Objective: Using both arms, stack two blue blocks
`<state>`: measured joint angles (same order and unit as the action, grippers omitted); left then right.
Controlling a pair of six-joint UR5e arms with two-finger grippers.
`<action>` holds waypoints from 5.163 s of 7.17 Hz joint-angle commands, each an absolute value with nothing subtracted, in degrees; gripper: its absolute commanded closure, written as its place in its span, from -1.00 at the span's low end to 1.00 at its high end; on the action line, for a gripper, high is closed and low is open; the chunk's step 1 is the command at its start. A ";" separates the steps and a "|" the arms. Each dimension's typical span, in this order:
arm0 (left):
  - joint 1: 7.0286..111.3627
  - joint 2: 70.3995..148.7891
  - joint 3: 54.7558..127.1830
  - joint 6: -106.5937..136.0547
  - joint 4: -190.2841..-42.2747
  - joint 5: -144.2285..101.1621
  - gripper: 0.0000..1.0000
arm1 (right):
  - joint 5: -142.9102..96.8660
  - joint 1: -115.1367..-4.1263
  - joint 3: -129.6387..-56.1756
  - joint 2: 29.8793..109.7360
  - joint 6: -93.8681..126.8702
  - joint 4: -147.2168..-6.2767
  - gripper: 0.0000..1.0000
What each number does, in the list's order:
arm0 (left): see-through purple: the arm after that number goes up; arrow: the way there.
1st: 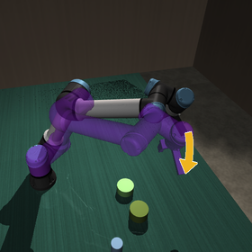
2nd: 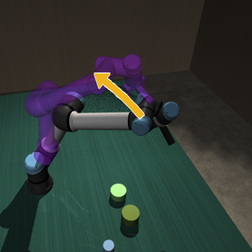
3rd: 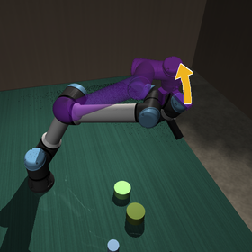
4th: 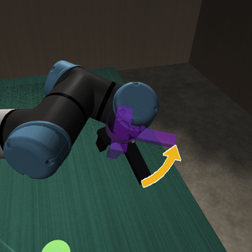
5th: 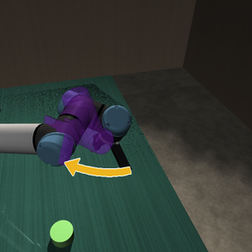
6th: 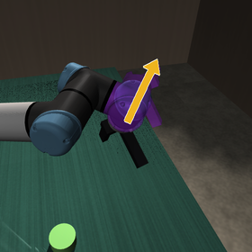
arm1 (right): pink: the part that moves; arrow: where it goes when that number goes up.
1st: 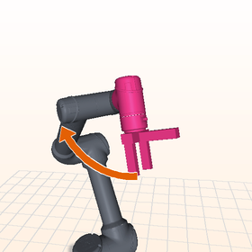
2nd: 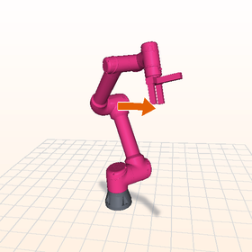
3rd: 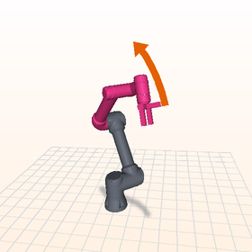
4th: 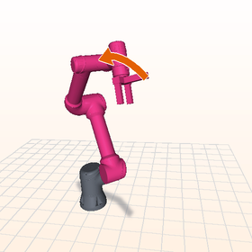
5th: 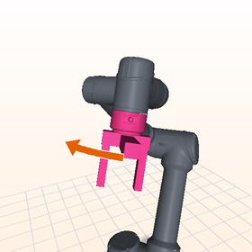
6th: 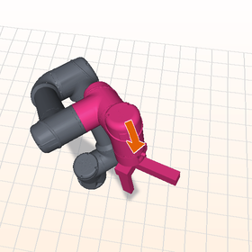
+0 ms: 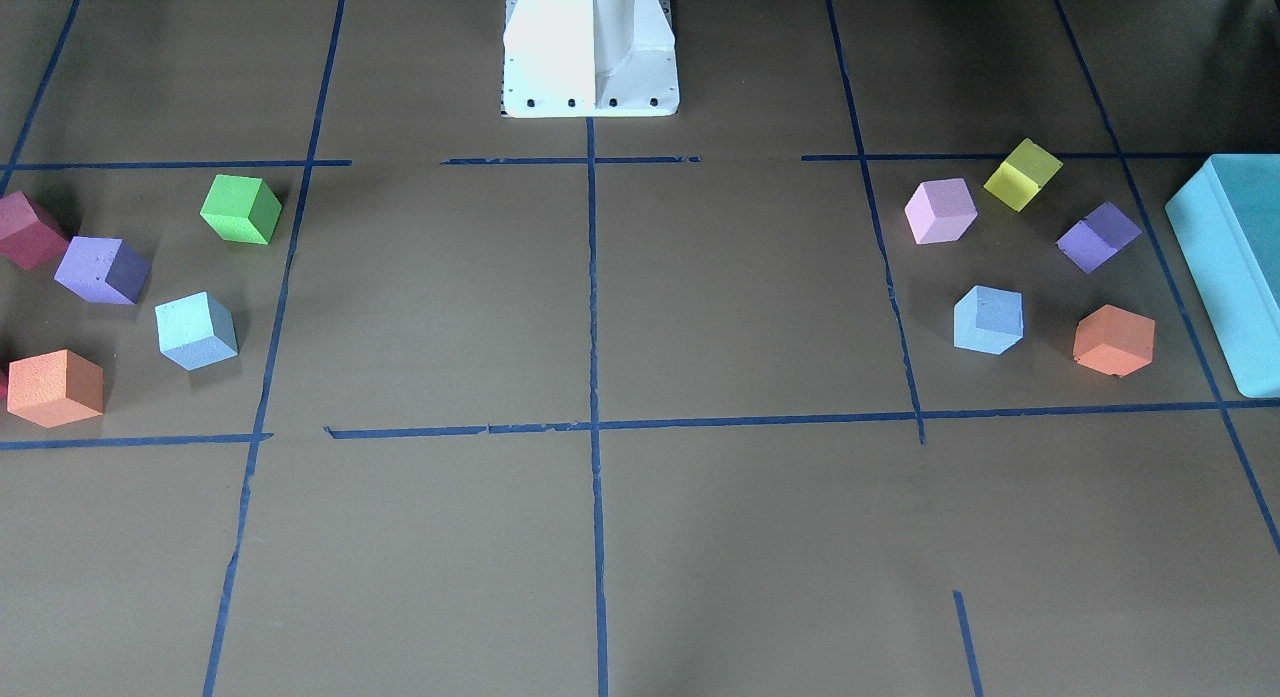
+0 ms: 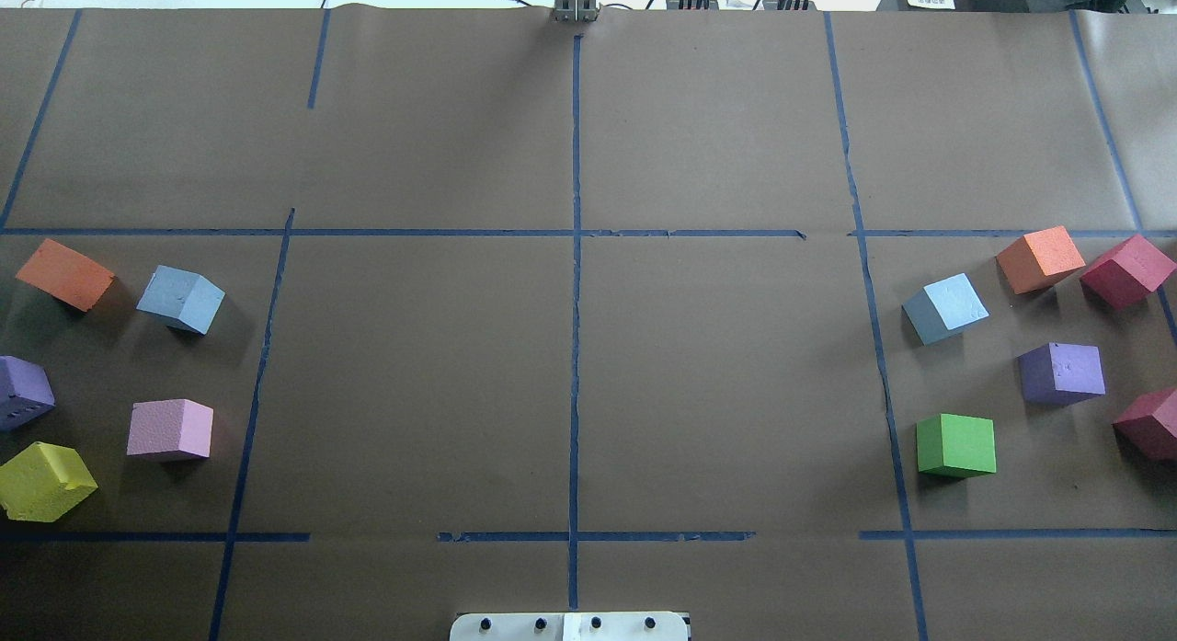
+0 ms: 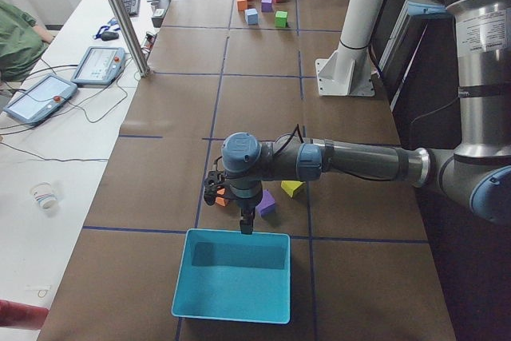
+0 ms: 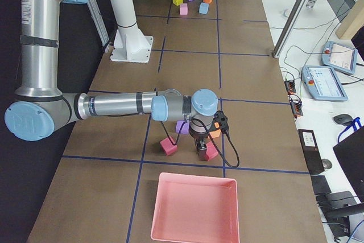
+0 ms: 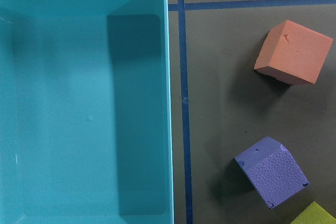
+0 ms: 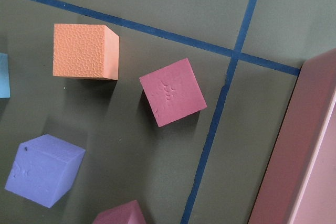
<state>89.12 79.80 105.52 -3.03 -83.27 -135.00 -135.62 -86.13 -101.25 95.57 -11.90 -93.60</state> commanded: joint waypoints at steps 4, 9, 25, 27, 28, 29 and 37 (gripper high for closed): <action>89.03 79.80 105.47 -2.99 -83.32 -135.53 -1.00 | -135.53 -78.18 -101.16 94.75 -3.32 -83.90 -1.00; 88.95 79.80 105.56 -2.99 -83.50 -135.62 -1.00 | -125.09 -57.07 -100.64 85.43 27.06 -71.19 -1.00; 88.95 79.80 105.64 -2.99 -83.23 -135.62 -1.00 | -117.02 -39.15 -92.57 54.19 58.11 -92.02 0.55; 88.95 79.80 105.64 -2.99 -83.32 -135.62 -1.00 | -112.70 -33.69 -76.99 38.31 69.48 -91.41 0.53; 89.03 79.80 105.64 -2.99 -83.41 -135.62 -1.00 | -111.46 -32.71 -70.81 33.88 71.09 -88.01 0.51; 89.03 79.80 105.82 -2.99 -83.32 -135.62 -1.00 | -111.36 -31.83 -67.97 32.71 72.67 -85.28 0.50; 88.86 80.85 106.43 -2.47 -84.02 -135.26 -1.00 | -116.59 -42.92 -85.19 34.70 60.02 -102.65 -1.00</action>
